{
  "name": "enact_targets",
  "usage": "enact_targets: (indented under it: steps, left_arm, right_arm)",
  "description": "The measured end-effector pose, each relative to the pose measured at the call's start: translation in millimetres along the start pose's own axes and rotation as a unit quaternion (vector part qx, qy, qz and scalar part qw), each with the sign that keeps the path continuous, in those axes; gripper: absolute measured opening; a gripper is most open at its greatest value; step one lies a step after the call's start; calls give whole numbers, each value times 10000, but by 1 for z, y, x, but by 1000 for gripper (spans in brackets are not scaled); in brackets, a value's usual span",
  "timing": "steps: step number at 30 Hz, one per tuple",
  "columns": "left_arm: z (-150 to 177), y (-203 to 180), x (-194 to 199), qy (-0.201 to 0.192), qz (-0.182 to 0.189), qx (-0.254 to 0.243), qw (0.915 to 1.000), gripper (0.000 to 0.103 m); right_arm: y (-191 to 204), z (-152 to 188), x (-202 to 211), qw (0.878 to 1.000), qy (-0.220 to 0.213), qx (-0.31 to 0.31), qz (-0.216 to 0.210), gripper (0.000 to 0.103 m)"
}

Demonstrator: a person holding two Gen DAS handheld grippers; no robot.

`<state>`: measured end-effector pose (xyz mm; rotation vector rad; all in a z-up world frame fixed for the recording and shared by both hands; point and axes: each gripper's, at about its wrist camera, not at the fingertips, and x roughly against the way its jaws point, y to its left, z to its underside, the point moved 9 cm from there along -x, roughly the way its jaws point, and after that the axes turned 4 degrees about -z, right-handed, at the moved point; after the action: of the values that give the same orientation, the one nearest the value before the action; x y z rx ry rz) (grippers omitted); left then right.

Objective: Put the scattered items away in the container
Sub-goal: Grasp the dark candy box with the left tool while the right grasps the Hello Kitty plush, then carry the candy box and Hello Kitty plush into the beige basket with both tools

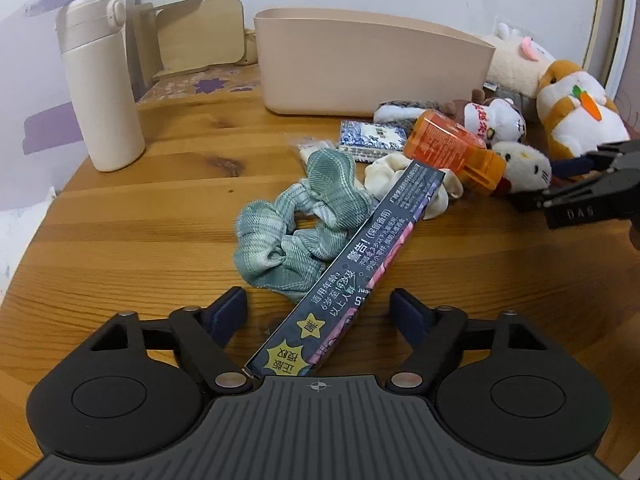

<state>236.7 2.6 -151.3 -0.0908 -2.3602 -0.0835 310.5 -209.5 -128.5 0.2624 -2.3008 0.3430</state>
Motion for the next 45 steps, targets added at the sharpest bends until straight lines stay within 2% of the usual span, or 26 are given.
enact_targets:
  steps: [4,6,10,13,15,16,24,35,40,45]
  left_arm:
    - [0,-3,1,12,-50,-94,9999,67]
    - [1,-5,2,14,-28,-134,9999,58]
    - [1,-12,5,22,44,-228,9997,46]
    - [1,-17,7,17,103,-309,9995,36]
    - [1,-21,8,11,162,-348,9993,26]
    - [1,-23,8,5,170,-351,9992,24]
    - [3,-24,13,37,223,-298,9993,24]
    - [-9,-30,36,-267,329,-267,9987,24]
    - [-28,-24,45,-548,162,-219,9981,24]
    - [-62,-17,57,-916,93,-286,9953,24]
  right_arm:
    - [5,-4,-2,9996,10,-63,-258,62]
    - [9,-4,-1,9996,-1,-34,-295,57]
    - [13,-2,3,9993,4,-2,-361,45]
    - [17,0,6,9992,10,61,-386,42]
    - [21,2,8,9992,2,125,-383,41]
    - [22,3,9,9992,8,142,-381,40]
    - [27,6,16,9994,15,-21,-359,34]
    - [15,11,52,9988,-234,-348,-248,33]
    - [3,-1,71,9981,-450,-406,-102,33]
    - [-3,-14,85,9970,-648,-410,-41,33]
